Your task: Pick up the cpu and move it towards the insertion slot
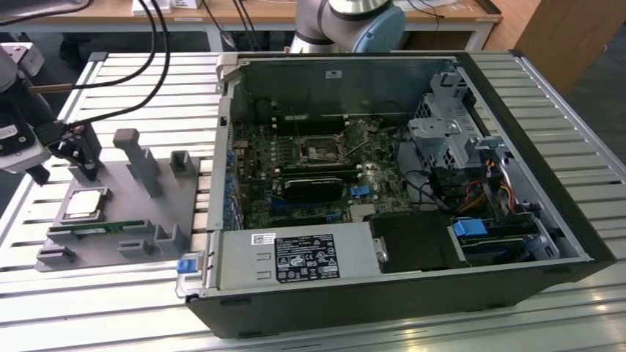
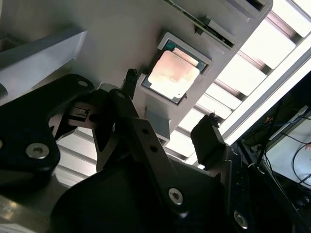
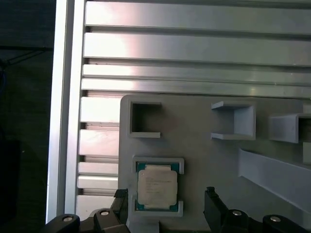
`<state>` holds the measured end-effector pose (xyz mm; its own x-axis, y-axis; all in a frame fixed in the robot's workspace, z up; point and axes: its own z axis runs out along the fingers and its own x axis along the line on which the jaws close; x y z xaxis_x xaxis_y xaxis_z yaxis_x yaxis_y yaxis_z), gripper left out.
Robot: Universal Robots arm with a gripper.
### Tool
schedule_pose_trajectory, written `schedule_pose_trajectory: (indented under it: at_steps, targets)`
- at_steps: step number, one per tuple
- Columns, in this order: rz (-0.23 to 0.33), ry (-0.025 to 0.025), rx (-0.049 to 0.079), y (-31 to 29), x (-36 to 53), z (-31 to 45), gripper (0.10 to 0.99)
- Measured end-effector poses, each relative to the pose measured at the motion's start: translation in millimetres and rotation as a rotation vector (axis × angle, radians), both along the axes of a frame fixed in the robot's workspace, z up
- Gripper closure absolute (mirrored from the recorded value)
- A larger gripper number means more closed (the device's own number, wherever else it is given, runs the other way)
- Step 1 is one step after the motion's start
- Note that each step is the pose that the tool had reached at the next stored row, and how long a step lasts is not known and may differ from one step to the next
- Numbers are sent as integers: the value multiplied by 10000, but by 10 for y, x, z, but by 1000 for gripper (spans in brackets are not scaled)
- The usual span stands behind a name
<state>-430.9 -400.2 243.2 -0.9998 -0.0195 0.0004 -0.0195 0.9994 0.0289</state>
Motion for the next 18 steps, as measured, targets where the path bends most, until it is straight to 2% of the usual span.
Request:
schedule_pose_trajectory:
  at_steps: [9, 18]
  targets:
    - [0, -1, 0, -10, -8, -96, 365]
    - [0, 0, 0, -12, -8, -132, 365]
